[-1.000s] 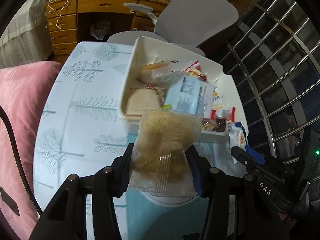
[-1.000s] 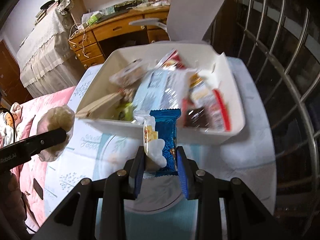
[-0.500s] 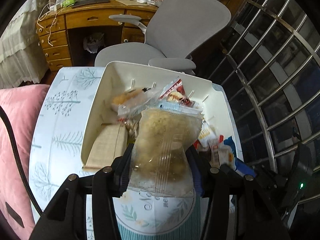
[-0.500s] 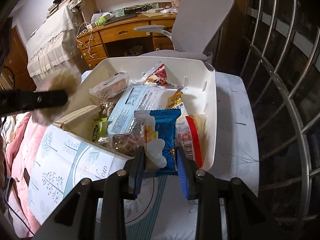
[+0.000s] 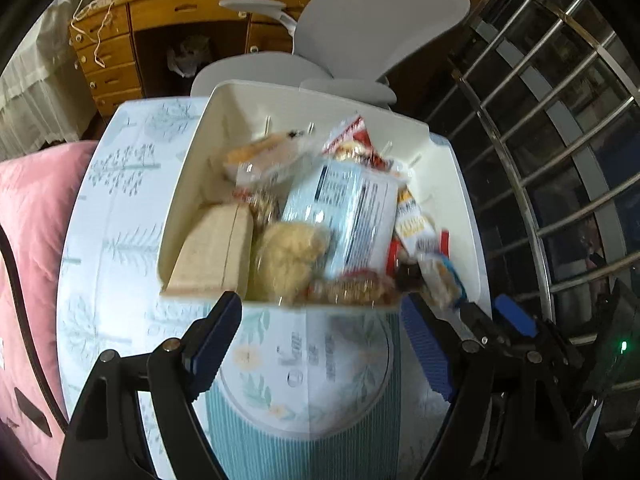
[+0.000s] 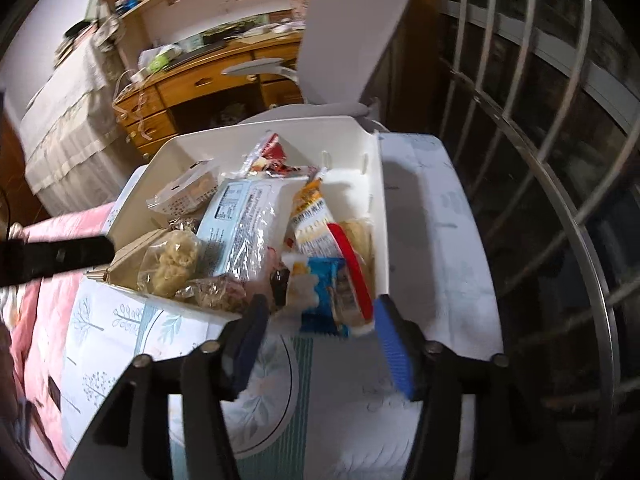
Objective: Organize snacks
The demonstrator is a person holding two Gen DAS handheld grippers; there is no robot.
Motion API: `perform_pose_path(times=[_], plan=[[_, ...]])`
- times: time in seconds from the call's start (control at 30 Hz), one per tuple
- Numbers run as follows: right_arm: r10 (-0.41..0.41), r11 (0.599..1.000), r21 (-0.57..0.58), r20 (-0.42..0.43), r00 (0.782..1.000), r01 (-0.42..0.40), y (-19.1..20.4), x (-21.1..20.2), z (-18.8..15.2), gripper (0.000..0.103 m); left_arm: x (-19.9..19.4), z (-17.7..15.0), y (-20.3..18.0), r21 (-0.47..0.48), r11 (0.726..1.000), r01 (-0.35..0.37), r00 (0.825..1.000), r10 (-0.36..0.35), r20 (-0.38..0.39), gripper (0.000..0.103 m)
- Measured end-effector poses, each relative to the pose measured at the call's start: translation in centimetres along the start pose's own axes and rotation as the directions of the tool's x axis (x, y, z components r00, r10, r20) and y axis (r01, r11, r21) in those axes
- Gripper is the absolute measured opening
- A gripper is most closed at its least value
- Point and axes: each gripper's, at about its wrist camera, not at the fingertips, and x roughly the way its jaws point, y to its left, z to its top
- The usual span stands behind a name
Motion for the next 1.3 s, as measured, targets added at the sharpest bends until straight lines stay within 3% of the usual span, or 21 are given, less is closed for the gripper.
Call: perform_pose_path(times=[0.23,0.47,0.67,0.93,1.1,1.3], plan=[[-0.044,0.994,0.093,-0.051,0.998,0.048,1.4,-2.3,-4.0,0.072,-3.6,-5.6,2.4,0.026,0.999,0.022,1.000,-0.021,-0.019,0.081],[0.023,0.979,0.202,-0.159,0.987,0.010,3.7,-4.2,-10.3,0.077,-6.5,-12.8,6.7,-0.038,0.999,-0.039,0.999,0.039,-0.003,0.081],[0.038,0.979,0.205,-0.203,0.978,0.005,5.5,-7.7,-13.6,0.083,-10.0,-16.1,7.9,-0.041,0.998,-0.049,0.999,0.049,0.008,0.081],[0.050,0.990,0.142,-0.180,0.982,-0.024,5.8,-13.9,-11.8,0.093,-15.4,-15.8,3.9,0.023,0.994,-0.105,0.993,0.104,0.059,0.084],[0.087,0.993,0.096,-0.130,0.988,-0.075,5.7,-18.5,-9.9,0.095,-18.3,-15.6,0.7,0.072,0.992,-0.099,0.989,0.090,0.118,0.089],[0.092,0.994,0.065,-0.139,0.986,-0.084,6.0,-21.7,-10.1,0.095,-20.1,-16.2,-1.8,0.084,0.989,-0.123,0.983,0.109,0.150,0.091]])
